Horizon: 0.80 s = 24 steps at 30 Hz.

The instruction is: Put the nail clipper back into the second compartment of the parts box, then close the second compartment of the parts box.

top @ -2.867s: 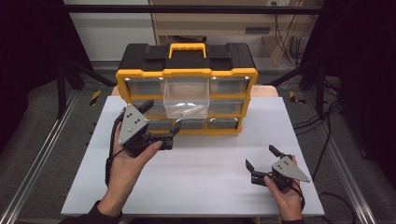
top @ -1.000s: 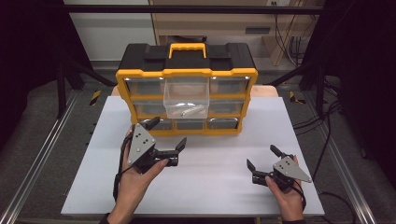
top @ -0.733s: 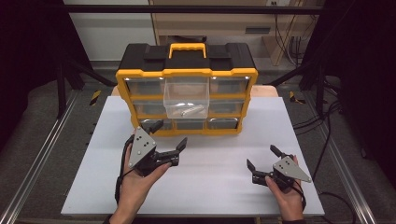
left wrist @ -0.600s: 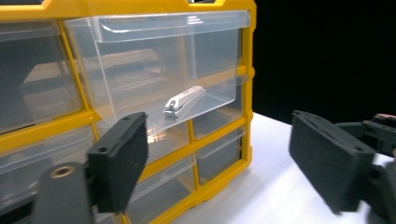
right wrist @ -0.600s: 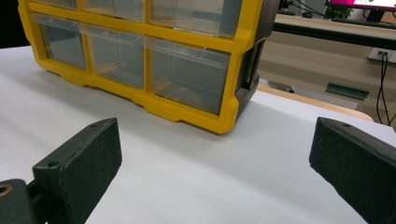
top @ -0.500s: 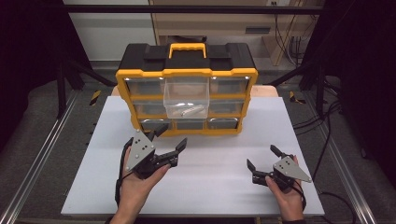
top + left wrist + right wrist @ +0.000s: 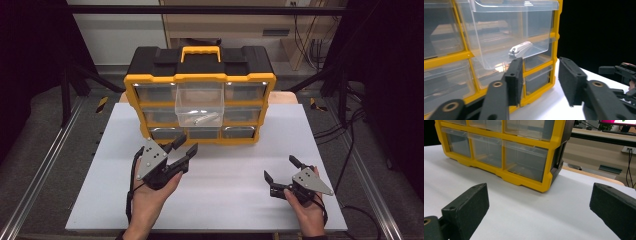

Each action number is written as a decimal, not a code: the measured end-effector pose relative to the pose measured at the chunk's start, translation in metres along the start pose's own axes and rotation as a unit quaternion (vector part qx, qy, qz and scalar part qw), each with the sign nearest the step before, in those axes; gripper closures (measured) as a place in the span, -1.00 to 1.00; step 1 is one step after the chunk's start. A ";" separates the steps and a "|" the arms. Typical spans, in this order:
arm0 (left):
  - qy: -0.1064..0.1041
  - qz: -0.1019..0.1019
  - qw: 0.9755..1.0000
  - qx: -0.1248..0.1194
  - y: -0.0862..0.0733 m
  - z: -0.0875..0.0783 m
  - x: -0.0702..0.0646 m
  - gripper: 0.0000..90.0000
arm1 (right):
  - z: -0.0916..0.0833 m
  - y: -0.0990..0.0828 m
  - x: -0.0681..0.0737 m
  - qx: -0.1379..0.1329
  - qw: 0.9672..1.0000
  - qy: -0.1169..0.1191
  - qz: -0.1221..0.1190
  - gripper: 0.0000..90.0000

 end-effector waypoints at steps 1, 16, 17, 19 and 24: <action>0.000 0.001 1.000 0.000 0.000 0.000 0.000 0.34 | 0.000 0.000 0.000 -0.001 1.000 -0.001 0.000 -0.94; -0.014 -0.021 0.999 0.028 0.011 0.017 0.003 1.00 | 0.000 0.000 -0.001 -0.001 1.000 0.000 0.000 -0.94; -0.013 -0.023 0.999 0.028 0.012 0.018 0.003 1.00 | 0.000 0.000 -0.001 -0.001 1.000 0.000 0.000 -0.94; -0.009 -0.023 0.999 0.029 0.016 0.021 0.003 1.00 | 0.000 0.000 0.000 0.000 1.000 0.000 0.000 -0.94; 0.004 -0.014 1.000 0.025 0.027 0.028 0.003 1.00 | -0.001 0.000 0.000 0.000 1.000 -0.001 -0.001 -0.94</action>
Point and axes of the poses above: each handheld gripper's, and its own axes: z roughly forward along the jaws, y roughly out of its top, x roughly to its left, the point moved 4 cm from there along z, roughly forward along the jaws, and after that the axes turned 14 degrees about x, right-handed, at the moved point
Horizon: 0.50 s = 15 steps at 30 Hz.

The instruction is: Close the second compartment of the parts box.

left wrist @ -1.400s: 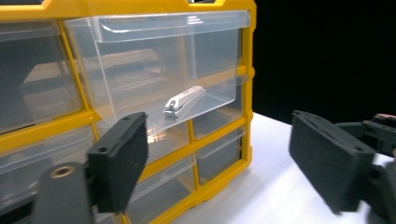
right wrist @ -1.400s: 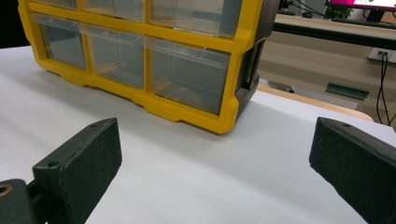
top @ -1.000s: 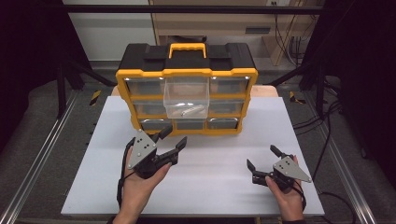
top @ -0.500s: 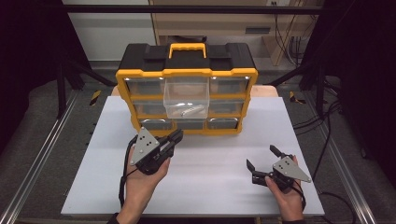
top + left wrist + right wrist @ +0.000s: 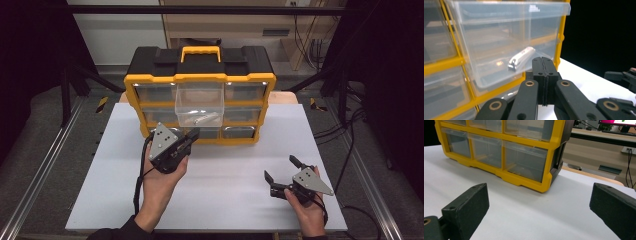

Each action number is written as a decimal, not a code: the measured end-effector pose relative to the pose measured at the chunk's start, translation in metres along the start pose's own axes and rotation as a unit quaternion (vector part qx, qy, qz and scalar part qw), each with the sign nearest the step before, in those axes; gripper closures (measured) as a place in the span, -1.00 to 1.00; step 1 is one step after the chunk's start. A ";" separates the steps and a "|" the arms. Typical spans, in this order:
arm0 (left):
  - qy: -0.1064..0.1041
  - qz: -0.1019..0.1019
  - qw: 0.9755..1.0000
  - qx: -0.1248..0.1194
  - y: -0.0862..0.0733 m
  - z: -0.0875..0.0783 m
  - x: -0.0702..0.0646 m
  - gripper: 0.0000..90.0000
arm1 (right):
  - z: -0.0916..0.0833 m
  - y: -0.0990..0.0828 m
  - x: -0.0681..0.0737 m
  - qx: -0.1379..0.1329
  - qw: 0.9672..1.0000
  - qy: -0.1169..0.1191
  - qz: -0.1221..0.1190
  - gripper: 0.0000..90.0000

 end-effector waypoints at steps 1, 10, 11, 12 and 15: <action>0.003 0.003 1.000 -0.001 0.002 0.001 0.000 1.00 | 0.000 0.000 0.000 0.000 1.000 0.000 0.000 -0.94; 0.021 0.007 1.000 0.004 0.010 0.014 -0.001 1.00 | -0.001 0.001 0.000 -0.002 1.000 0.002 -0.001 -0.94; 0.026 0.008 1.000 0.004 0.010 0.016 0.000 1.00 | -0.001 0.001 0.001 -0.003 1.000 0.002 -0.002 -0.93; 0.028 0.009 1.000 0.006 0.011 0.017 0.000 1.00 | -0.001 0.001 0.001 -0.003 1.000 0.002 -0.002 -0.93; 0.036 0.012 0.999 0.002 0.012 0.020 0.003 1.00 | 0.000 0.001 0.001 -0.001 1.000 0.002 -0.005 -0.93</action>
Point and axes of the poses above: each handheld gripper's, and its own axes: z roughly forward along the jaws, y roughly out of its top, x roughly to its left, the point moved 4 cm from there along z, roughly forward along the jaws, and after that the axes turned 14 degrees about x, right-handed, at the moved point
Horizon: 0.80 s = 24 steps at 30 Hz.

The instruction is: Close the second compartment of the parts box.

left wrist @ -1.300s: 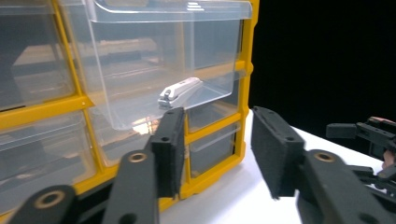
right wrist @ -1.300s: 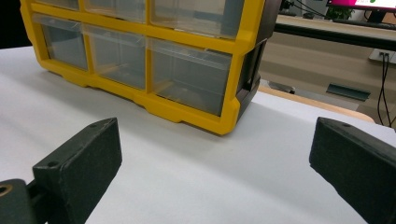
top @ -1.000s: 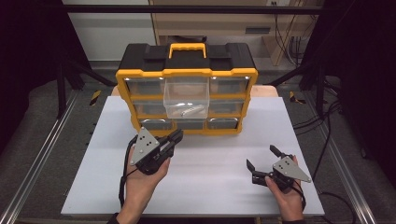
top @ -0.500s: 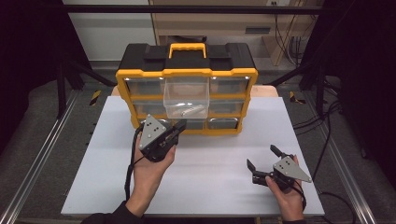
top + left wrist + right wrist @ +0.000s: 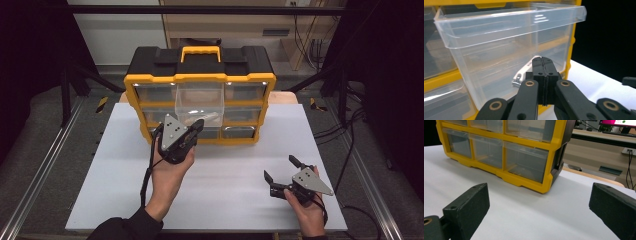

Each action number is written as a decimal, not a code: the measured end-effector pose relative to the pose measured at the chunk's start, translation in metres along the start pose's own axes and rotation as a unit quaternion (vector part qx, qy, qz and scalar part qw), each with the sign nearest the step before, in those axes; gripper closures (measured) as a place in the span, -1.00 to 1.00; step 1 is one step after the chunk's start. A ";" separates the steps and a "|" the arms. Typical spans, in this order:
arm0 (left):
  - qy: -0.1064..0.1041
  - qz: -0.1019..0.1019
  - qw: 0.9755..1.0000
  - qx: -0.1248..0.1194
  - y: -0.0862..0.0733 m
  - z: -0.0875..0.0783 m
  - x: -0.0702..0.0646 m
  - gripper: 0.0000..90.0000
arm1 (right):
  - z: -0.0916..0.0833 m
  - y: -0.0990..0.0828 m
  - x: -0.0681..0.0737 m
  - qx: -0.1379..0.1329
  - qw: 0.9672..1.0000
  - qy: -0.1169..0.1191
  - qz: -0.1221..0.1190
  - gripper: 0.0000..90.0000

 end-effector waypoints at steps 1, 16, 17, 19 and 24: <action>0.003 0.002 1.000 -0.001 0.001 0.001 0.000 1.00 | 0.000 0.000 0.000 0.000 1.000 0.000 0.000 -0.93; 0.017 -0.010 1.000 0.005 0.005 0.011 0.008 1.00 | 0.000 0.000 -0.001 -0.001 1.000 0.004 0.003 -0.93; 0.018 -0.011 1.000 0.006 0.006 0.012 0.009 1.00 | 0.000 0.000 -0.001 -0.002 1.000 0.004 0.005 -0.93; 0.020 -0.013 1.000 0.008 0.007 0.015 0.011 1.00 | 0.000 0.000 -0.001 -0.003 1.000 0.004 0.009 -0.93; 0.027 -0.010 1.000 0.012 0.011 0.019 0.016 1.00 | 0.002 -0.002 -0.002 0.006 1.000 0.003 0.010 -0.93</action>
Point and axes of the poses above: each handheld gripper's, and its own axes: z roughly forward along the jaws, y roughly out of its top, x roughly to its left, the point moved 4 cm from there along z, roughly forward along the jaws, and after that the axes turned 14 degrees about x, right-handed, at the moved point
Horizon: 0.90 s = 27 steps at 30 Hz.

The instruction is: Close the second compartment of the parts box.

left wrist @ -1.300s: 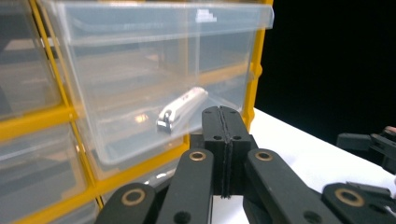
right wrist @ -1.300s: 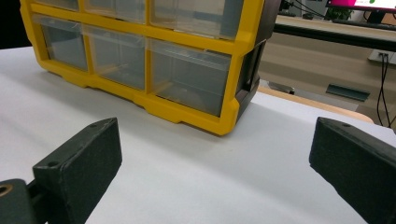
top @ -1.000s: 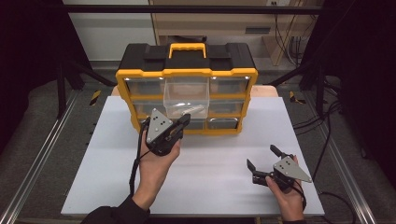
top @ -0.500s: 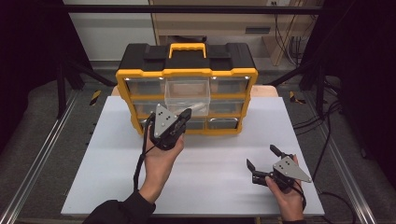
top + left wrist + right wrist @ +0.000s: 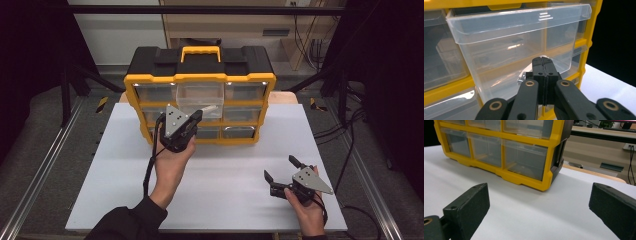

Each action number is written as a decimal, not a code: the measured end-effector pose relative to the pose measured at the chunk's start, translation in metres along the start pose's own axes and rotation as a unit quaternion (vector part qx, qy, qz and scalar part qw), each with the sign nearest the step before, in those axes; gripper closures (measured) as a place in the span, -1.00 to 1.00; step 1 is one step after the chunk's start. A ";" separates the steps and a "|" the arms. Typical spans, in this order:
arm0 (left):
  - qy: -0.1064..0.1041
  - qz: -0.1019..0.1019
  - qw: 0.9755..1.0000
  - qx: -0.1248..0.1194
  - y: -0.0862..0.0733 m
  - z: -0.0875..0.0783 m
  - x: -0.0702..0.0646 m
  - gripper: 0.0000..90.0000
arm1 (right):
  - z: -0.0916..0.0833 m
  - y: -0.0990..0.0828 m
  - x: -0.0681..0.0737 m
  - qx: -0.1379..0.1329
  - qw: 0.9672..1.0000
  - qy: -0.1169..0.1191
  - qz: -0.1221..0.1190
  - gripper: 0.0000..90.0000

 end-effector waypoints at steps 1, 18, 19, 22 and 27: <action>0.000 -0.002 1.000 0.001 0.000 0.001 0.000 1.00 | -0.001 0.001 0.000 -0.002 1.000 0.001 0.000 -0.94; 0.004 -0.004 1.000 -0.001 0.003 0.005 0.009 1.00 | -0.002 0.001 -0.001 -0.005 1.000 -0.003 0.004 -0.94; 0.004 -0.004 1.000 0.000 0.003 0.006 0.009 1.00 | -0.002 0.001 -0.001 -0.006 1.000 -0.003 0.004 -0.94; 0.004 -0.007 1.000 0.001 0.003 0.008 0.010 1.00 | -0.002 0.001 -0.001 -0.005 1.000 -0.002 0.004 -0.94; 0.002 -0.002 1.000 0.005 0.006 0.009 0.010 1.00 | -0.001 0.000 -0.001 -0.003 1.000 -0.001 0.005 -0.94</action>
Point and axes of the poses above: each handheld gripper's, and its own axes: z roughly forward along the jaws, y roughly out of its top, x roughly to its left, the point moved 4 cm from there along z, roughly forward along the jaws, and after that the axes turned 14 degrees about x, right-handed, at the moved point
